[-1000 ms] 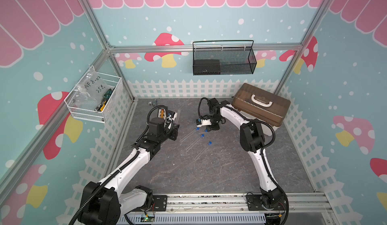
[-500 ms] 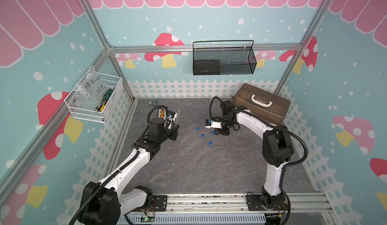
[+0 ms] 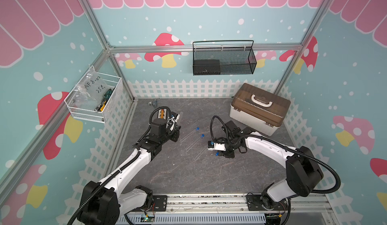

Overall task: Insert stoppers into test tubes
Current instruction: Pick up the stopper from the center of the board, then place the stopper at the center of the board.

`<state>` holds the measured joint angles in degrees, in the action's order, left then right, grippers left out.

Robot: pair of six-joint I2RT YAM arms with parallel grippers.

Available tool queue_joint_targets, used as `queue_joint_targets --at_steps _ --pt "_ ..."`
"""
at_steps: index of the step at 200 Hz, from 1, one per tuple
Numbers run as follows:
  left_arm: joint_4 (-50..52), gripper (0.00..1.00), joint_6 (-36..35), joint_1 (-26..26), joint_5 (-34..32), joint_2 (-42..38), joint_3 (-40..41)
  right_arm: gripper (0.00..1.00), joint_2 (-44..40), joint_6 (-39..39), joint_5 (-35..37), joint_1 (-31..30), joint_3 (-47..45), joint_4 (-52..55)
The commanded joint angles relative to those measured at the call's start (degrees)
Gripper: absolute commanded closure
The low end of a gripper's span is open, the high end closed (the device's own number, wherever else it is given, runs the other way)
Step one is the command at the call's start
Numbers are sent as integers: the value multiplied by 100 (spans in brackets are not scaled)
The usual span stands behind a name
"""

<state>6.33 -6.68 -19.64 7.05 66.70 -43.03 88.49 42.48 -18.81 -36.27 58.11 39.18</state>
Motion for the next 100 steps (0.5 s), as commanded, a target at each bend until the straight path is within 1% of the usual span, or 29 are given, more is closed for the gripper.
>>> queue_joint_targets --at_steps 1,27,100 --pt "132 100 -164 -49 -136 71 88 82 249 -157 147 -223 -63 -366" --pt "153 100 -243 -66 -205 72 128 82 552 -231 39 -288 -71 -690" --pt "149 100 -316 -84 -195 115 132 81 1178 1 216 -352 87 -537"
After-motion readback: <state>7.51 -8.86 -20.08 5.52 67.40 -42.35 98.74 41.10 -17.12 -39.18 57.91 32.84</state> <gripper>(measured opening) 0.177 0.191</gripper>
